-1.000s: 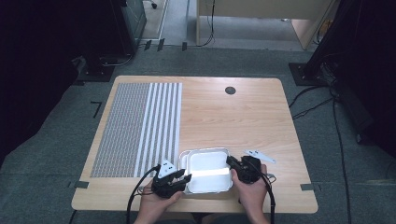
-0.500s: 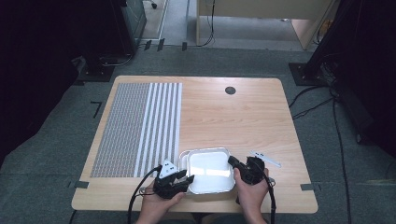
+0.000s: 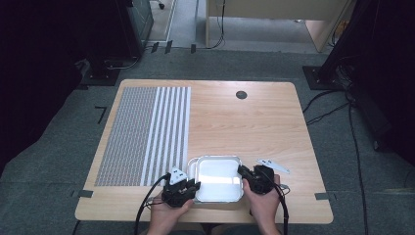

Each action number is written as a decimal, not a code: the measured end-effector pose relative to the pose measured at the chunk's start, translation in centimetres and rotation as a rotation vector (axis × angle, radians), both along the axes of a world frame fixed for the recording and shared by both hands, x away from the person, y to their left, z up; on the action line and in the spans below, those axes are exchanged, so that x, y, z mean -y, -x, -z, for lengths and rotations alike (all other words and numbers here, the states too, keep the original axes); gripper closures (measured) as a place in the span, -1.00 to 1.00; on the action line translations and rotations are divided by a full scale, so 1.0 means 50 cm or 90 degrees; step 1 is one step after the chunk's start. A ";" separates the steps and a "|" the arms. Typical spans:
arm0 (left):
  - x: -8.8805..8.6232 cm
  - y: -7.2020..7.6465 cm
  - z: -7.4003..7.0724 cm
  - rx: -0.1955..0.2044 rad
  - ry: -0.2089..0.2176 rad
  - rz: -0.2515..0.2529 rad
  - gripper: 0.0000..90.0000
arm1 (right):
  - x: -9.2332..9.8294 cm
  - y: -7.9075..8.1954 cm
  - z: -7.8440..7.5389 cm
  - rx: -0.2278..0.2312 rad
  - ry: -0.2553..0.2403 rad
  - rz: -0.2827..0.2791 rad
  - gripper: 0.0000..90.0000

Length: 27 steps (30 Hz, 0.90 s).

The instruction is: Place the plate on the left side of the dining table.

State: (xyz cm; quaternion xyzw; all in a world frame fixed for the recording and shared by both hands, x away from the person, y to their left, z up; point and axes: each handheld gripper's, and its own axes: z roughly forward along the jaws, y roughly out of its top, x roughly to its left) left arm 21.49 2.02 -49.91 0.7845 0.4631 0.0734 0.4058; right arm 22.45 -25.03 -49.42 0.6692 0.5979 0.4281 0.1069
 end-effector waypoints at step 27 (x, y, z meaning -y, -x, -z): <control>-0.039 -0.029 -0.041 -0.016 0.036 -0.005 0.80 | -0.030 -0.016 -0.052 0.020 0.012 0.000 0.99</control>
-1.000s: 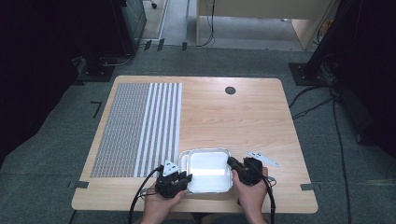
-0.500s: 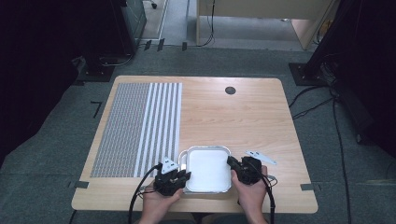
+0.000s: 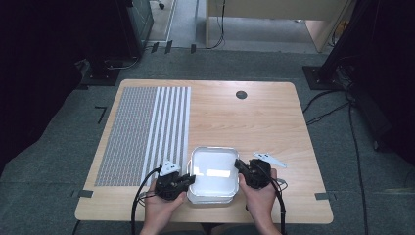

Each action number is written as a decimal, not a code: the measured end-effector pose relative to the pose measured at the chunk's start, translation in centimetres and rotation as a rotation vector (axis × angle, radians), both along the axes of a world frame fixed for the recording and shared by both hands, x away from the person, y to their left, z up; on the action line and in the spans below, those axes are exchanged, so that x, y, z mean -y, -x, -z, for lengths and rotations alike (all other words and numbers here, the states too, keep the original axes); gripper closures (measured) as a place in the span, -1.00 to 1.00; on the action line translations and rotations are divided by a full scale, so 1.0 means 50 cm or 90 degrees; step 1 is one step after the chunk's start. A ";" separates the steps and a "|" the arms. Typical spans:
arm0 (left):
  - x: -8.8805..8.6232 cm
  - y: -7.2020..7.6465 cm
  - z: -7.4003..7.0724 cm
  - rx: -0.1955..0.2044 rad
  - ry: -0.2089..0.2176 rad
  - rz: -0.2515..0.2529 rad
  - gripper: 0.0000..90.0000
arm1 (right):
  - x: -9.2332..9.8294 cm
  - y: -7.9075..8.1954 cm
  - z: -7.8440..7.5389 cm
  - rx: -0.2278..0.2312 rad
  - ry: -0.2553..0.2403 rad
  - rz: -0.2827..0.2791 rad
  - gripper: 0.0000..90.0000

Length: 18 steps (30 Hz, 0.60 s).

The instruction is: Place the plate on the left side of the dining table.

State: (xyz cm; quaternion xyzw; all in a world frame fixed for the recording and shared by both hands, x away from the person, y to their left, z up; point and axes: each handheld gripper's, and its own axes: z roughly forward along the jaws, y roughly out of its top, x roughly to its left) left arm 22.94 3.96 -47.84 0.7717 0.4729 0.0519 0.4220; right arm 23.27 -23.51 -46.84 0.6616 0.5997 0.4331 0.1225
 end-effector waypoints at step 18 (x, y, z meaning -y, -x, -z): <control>-0.065 -0.028 -0.040 0.017 0.013 -0.034 0.83 | -0.062 -0.046 -0.035 0.014 -0.013 -0.017 1.00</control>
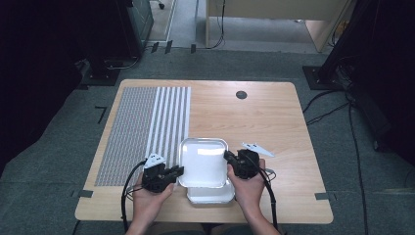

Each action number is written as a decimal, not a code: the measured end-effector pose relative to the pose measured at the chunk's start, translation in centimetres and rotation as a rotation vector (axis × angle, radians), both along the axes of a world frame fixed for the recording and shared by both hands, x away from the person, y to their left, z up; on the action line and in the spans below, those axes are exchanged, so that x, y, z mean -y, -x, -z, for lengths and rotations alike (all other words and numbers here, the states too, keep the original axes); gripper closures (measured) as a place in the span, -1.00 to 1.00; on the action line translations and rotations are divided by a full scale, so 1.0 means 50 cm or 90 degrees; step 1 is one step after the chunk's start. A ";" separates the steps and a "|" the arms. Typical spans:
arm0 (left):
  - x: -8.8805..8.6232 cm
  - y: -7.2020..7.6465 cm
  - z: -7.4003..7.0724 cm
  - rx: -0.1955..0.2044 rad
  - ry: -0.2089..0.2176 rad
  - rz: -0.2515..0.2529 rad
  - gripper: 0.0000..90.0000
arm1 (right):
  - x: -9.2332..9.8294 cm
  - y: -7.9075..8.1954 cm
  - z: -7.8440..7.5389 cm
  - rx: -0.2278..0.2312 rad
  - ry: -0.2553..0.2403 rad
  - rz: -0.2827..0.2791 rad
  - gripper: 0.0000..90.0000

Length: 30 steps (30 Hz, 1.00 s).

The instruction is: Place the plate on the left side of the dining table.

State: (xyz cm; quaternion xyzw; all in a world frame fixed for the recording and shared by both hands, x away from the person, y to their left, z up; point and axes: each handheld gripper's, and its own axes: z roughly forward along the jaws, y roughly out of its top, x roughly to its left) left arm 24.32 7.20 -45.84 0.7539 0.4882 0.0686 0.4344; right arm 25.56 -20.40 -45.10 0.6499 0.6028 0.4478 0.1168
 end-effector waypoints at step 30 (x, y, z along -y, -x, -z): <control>-0.164 -0.066 -0.044 0.025 0.023 -0.103 0.90 | -0.171 -0.102 -0.047 0.029 -0.009 -0.037 0.99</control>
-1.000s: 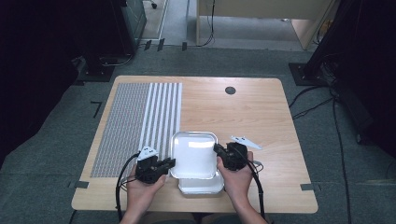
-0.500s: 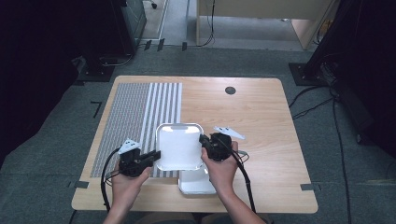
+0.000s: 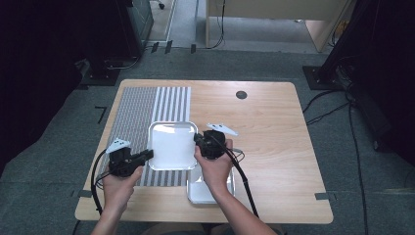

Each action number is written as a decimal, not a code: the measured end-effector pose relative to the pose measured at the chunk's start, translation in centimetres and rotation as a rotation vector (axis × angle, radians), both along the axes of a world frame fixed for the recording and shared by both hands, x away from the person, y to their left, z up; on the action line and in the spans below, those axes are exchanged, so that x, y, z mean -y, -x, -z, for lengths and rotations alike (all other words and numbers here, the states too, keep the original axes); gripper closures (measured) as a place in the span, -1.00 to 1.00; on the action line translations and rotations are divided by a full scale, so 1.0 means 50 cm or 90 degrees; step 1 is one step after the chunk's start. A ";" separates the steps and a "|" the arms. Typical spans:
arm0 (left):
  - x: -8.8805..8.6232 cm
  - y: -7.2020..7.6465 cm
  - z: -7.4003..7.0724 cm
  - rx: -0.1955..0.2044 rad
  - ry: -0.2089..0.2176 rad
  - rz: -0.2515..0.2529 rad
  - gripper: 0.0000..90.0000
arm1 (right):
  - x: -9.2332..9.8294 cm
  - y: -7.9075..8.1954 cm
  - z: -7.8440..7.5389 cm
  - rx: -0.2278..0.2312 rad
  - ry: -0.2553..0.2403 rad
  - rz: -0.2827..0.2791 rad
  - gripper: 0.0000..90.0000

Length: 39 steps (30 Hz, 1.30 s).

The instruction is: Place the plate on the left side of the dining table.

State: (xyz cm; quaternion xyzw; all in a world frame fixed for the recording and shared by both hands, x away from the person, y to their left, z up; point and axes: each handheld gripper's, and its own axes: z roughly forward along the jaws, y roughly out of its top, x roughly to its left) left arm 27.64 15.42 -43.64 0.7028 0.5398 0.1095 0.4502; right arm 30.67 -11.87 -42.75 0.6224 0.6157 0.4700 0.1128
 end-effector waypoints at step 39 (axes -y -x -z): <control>-0.123 -0.156 0.024 -0.043 -0.032 -0.091 0.96 | -0.155 -0.183 0.048 -0.070 -0.021 0.001 0.99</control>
